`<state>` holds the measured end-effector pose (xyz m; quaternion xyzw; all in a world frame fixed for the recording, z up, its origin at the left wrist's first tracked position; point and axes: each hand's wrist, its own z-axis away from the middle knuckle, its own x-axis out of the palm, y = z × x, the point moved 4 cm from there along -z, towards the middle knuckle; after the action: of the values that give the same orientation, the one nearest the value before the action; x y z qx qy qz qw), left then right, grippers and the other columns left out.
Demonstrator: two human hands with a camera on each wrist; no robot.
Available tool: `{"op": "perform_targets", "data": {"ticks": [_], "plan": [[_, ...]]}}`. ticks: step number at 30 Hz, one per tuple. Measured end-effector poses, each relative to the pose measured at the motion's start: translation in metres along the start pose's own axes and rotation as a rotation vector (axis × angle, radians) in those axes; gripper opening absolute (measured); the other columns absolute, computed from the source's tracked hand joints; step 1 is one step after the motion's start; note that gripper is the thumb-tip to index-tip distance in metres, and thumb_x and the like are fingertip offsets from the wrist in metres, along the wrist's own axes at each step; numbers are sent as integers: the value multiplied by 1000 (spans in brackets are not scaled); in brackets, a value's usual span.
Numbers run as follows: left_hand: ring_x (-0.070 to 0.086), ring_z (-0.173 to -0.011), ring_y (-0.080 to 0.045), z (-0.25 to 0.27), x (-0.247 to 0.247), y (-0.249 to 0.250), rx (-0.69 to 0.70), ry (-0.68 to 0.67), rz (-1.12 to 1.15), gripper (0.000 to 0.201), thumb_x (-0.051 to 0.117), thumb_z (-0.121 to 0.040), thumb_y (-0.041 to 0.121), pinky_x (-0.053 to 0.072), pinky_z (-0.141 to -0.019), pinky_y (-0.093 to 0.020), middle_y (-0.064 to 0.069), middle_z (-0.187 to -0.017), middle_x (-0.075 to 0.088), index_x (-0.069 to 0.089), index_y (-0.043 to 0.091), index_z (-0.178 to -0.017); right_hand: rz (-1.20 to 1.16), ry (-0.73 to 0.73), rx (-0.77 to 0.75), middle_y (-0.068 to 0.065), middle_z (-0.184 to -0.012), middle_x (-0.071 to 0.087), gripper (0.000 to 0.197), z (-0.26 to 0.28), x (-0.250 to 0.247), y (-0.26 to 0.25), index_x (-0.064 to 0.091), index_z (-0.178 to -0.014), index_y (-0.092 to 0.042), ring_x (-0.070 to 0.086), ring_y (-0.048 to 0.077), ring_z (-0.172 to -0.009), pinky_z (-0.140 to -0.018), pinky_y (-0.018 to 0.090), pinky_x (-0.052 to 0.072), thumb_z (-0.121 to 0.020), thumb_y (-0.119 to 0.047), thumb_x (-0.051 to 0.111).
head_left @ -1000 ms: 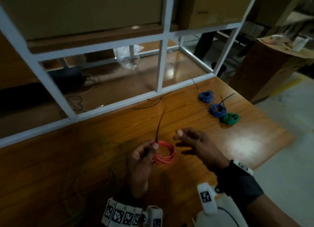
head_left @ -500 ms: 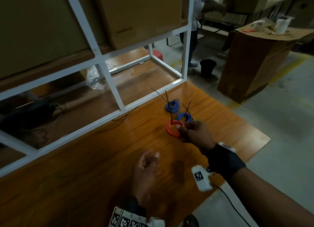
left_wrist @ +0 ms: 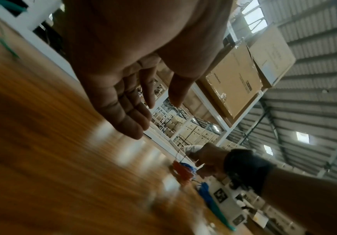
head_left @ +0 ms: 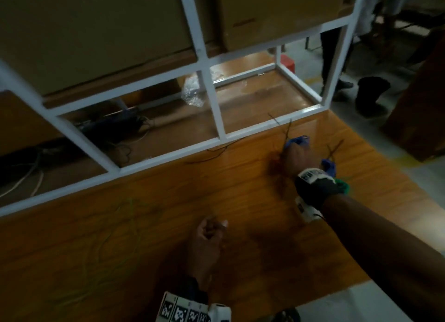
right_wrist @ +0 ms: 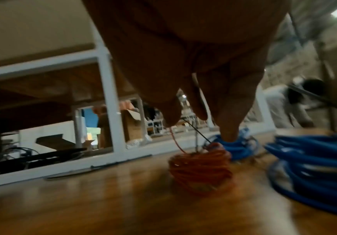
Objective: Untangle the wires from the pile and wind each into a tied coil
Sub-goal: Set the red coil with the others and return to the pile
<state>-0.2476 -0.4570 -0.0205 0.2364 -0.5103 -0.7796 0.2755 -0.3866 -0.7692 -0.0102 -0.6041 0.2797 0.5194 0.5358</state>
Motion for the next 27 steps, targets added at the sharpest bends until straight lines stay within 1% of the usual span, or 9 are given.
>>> {"op": "perform_targets", "data": {"ticks": [3,6,8,12,14,17,21,23,27], "plan": [[66,-86,-15,1,-14,-7,-5,13,-26,31,72,-88,30,55,-69,-28,-1,-101,70,65,30,-118,-32,76,-57,10,-80,62,19,37,2,-27,56,-87,-15,62,30,-66,-59,33,45,-99,-30,57],[69,-89,-15,3,-43,-9,30,66,-75,23,71,-89,33,58,-73,-29,1,-99,73,68,31,-111,-140,-93,-281,10,-92,72,17,87,39,-70,66,-95,-18,66,24,-71,-61,32,49,-99,-34,62],[69,-88,-14,5,-68,-12,46,117,-72,23,73,-84,45,58,-74,-32,4,-96,74,71,36,-104,-220,-213,-414,7,-100,76,20,124,65,-102,72,-109,-19,69,20,-75,-64,31,52,-98,-34,66],[69,-81,-17,18,-139,-19,64,243,-97,48,73,-63,75,57,-70,-37,5,-87,74,73,43,-99,-303,-373,-561,-5,-91,76,6,178,100,-168,73,-96,-32,68,13,-64,-59,43,57,-97,-32,67],[70,-76,-19,27,-182,-11,131,304,-95,35,76,-73,62,56,-64,-33,1,-82,75,75,37,-98,-340,-415,-592,-6,-93,76,8,193,115,-197,74,-96,-29,71,15,-69,-64,45,59,-98,-29,66],[70,-73,-13,37,-252,2,209,364,-122,21,72,-81,39,50,-59,-24,2,-78,74,74,28,-99,-340,-446,-636,-11,-102,74,13,204,135,-242,74,-108,-30,69,7,-70,-56,27,54,-99,-28,65],[69,-74,-28,31,-351,-10,180,377,-236,12,73,-87,32,54,-60,-43,7,-81,75,74,33,-99,-281,-487,-699,-10,-118,72,24,228,169,-309,70,-122,-31,64,-3,-59,-50,12,42,-98,-30,64],[69,-75,-33,26,-394,-21,167,405,-224,12,73,-87,30,56,-59,-46,5,-82,75,75,33,-98,-200,-503,-758,-9,-125,68,30,244,190,-339,67,-126,-33,66,-6,-74,-61,9,44,-96,-31,67],[69,-81,-25,23,-466,-46,99,487,-50,15,65,-94,18,55,-63,-32,-1,-89,75,74,27,-101,48,-545,-825,-1,-126,67,39,274,239,-382,66,-131,-24,69,22,-106,-82,33,54,-97,-43,64]]}}
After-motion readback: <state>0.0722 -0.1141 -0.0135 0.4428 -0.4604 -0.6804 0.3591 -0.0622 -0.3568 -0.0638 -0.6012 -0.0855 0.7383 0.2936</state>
